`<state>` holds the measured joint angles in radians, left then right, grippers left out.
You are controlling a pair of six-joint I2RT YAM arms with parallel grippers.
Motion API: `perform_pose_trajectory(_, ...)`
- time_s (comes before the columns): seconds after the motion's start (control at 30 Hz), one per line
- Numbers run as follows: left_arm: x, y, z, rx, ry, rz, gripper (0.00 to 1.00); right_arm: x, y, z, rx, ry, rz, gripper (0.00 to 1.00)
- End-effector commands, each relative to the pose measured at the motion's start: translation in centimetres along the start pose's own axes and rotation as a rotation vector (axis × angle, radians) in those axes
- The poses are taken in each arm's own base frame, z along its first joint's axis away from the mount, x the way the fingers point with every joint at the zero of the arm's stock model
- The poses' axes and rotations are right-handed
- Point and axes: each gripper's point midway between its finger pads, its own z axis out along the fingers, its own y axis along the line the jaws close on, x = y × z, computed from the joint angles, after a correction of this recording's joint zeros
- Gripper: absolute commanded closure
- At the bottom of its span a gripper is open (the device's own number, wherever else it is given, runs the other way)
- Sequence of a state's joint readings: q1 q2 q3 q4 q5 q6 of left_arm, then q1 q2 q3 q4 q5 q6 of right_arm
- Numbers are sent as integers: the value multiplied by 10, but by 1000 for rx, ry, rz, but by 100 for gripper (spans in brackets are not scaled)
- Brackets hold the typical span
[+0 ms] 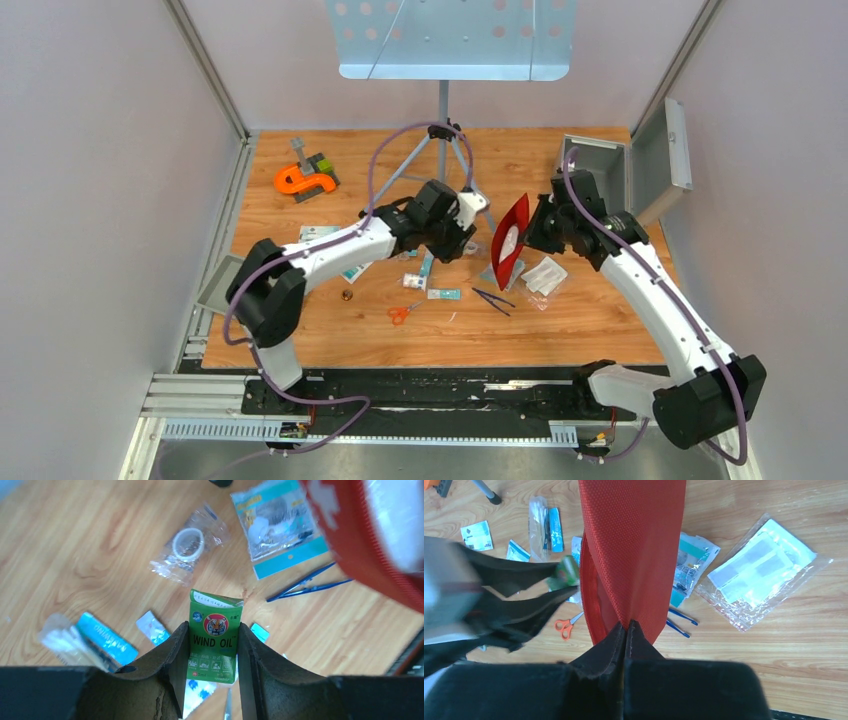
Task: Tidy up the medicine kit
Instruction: Pick up the medical item at the center of the board, then place the medical item at the medicine pouch.
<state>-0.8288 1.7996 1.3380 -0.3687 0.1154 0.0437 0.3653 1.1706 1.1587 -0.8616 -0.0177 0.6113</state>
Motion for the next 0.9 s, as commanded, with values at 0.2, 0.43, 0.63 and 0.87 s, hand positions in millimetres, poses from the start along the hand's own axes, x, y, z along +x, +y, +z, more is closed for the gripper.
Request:
perform_pose_trajectory(0.2,-99,4,-124,267,-348,-481,69,1,45,22,-151,44,-2,100)
perform_pose_trajectory(0.43,-139,-35,-155,609,-473,-646,71,5,72,27,-209,61,-39,100)
perform_pose_trajectory(0.63,-134,-42,-141,721,-467,-761,72,8,78,27,-227,64,-41,100)
perform_pose_trajectory(0.87,-126,-42,-127,721,-451,-825,71,5,88,22,-264,46,-43,100)
